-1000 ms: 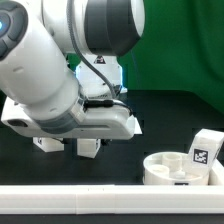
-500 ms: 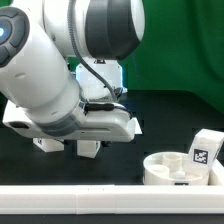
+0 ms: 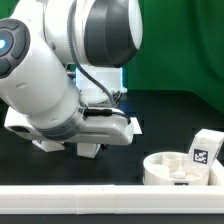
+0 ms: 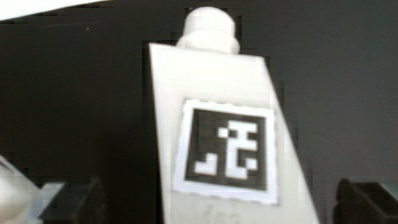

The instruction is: Assemble stool

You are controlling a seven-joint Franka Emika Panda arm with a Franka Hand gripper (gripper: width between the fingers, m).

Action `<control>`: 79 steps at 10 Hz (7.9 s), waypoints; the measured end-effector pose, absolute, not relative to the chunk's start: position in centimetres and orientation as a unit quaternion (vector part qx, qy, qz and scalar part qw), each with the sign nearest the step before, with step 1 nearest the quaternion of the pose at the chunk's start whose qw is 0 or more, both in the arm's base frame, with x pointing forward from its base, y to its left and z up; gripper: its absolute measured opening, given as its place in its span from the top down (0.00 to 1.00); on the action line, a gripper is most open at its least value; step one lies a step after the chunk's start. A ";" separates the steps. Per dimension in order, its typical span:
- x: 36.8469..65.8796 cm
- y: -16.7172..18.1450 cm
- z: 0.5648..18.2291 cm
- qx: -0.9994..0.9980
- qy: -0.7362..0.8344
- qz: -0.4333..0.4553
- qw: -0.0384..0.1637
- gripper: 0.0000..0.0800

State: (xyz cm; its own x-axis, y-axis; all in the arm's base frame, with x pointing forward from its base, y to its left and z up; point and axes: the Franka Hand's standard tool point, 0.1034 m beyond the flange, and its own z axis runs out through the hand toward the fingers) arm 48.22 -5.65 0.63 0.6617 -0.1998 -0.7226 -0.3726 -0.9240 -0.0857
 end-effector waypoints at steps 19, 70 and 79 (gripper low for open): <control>55.7 -1.2 7.3 -0.952 0.174 0.236 0.085 0.60; 61.9 6.1 7.5 -0.948 -0.076 -0.302 -0.067 0.59; 62.3 6.6 9.7 -0.951 -0.070 -0.297 -0.055 0.19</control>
Offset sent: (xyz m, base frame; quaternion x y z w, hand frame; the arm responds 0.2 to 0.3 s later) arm 0.0005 0.0054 -0.0013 -0.0013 0.0041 -0.0005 1.0000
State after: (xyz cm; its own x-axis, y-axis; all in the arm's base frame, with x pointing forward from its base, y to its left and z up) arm 62.31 6.58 9.73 0.8140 0.1651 0.5570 0.0993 -0.9842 0.1466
